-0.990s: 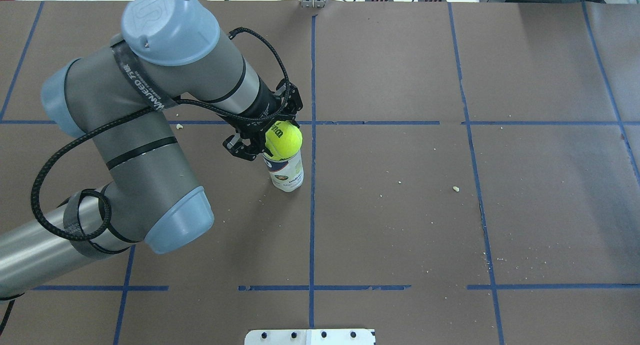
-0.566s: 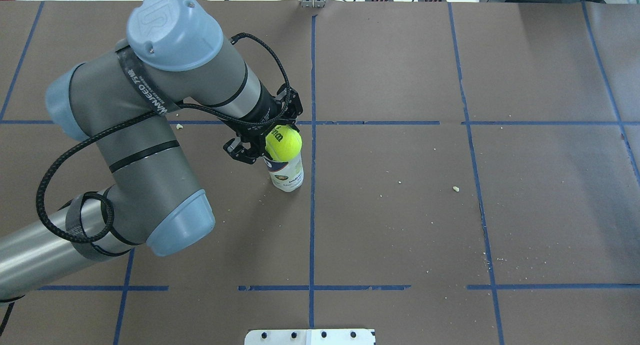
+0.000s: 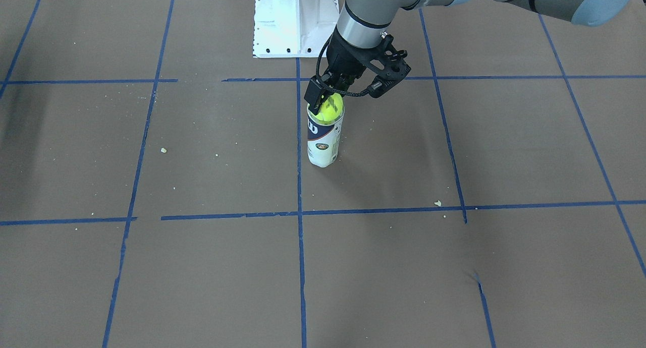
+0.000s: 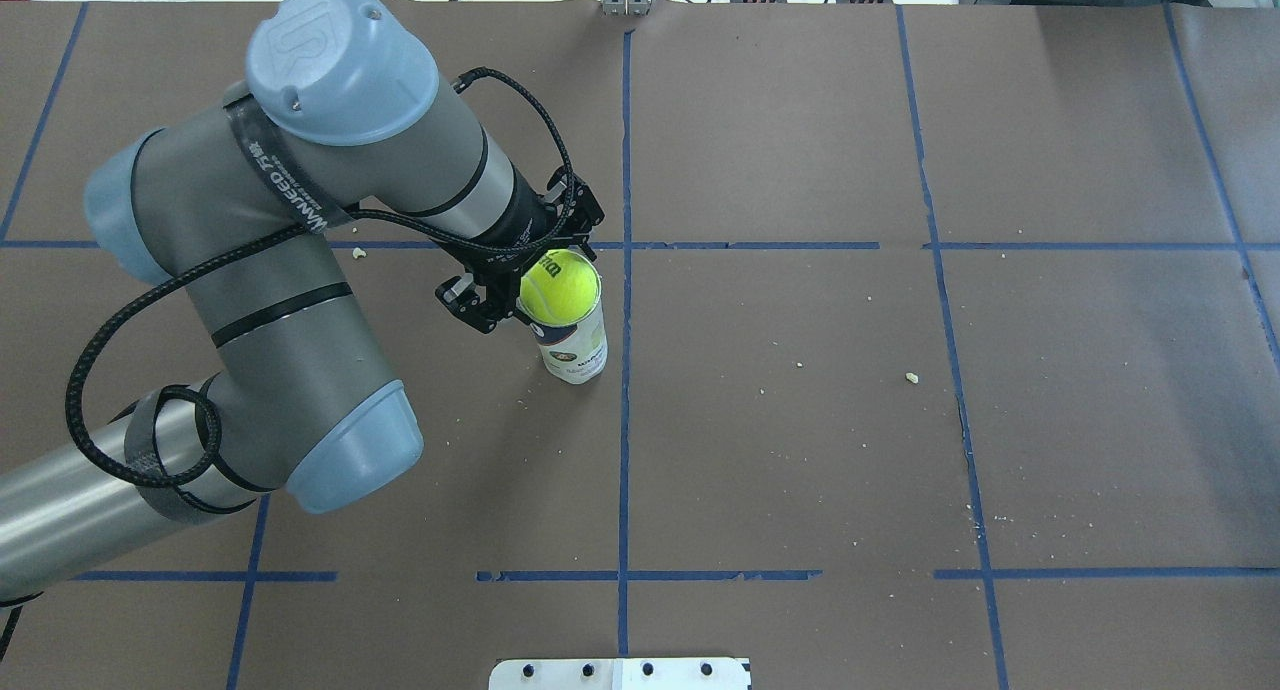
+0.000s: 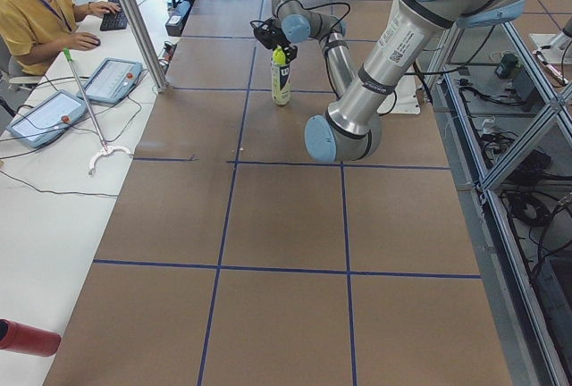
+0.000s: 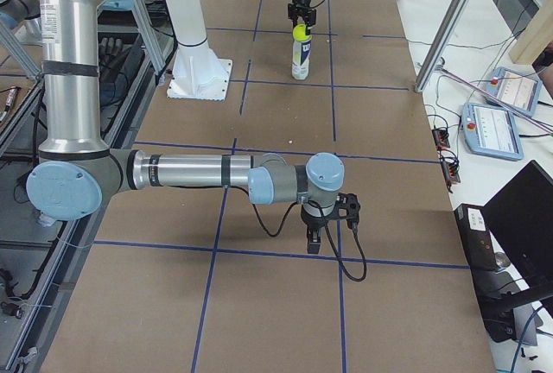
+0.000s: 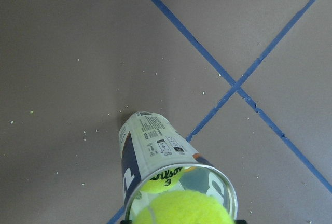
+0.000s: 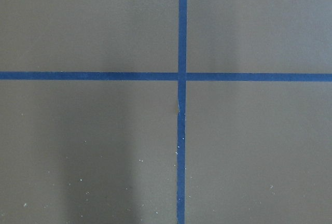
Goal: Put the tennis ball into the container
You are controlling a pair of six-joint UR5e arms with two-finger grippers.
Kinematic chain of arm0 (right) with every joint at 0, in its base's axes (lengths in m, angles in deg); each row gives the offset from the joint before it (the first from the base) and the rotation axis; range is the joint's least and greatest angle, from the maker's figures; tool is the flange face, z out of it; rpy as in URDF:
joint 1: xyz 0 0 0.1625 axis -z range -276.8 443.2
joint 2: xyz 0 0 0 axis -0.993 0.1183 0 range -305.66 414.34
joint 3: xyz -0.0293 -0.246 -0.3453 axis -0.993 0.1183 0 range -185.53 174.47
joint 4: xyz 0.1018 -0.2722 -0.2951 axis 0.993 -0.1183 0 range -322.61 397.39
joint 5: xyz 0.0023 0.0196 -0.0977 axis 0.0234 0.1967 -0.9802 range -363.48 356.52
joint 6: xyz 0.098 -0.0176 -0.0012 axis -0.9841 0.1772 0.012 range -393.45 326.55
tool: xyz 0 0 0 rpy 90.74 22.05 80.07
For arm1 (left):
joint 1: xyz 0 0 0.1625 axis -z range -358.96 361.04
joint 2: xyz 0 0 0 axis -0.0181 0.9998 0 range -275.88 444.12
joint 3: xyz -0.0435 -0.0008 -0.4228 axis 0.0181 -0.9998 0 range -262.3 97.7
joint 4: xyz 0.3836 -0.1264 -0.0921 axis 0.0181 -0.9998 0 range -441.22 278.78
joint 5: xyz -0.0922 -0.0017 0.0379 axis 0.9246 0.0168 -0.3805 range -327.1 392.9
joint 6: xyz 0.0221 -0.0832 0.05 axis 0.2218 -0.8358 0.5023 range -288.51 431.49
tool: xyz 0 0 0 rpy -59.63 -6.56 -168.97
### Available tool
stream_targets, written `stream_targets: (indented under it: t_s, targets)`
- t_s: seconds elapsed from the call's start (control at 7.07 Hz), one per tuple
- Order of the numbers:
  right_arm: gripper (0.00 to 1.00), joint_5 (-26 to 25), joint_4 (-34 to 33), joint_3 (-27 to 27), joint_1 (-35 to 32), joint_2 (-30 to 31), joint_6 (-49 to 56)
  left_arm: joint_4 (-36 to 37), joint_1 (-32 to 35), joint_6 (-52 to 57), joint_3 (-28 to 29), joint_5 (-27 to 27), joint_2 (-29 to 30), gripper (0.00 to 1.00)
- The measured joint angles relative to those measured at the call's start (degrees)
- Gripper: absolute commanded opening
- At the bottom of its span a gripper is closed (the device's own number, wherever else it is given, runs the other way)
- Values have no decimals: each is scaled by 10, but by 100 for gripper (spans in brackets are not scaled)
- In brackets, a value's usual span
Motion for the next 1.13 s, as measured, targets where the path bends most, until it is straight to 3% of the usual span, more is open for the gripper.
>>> stream_targets:
  t_s: [0.57,1.13]
  targets:
    - [100,0,0,0,0,0,0,0,27,36,-11,-10,-13,100]
    - [100,0,0,0,0,0,0,-5,164,390,-61,12,-148,100]
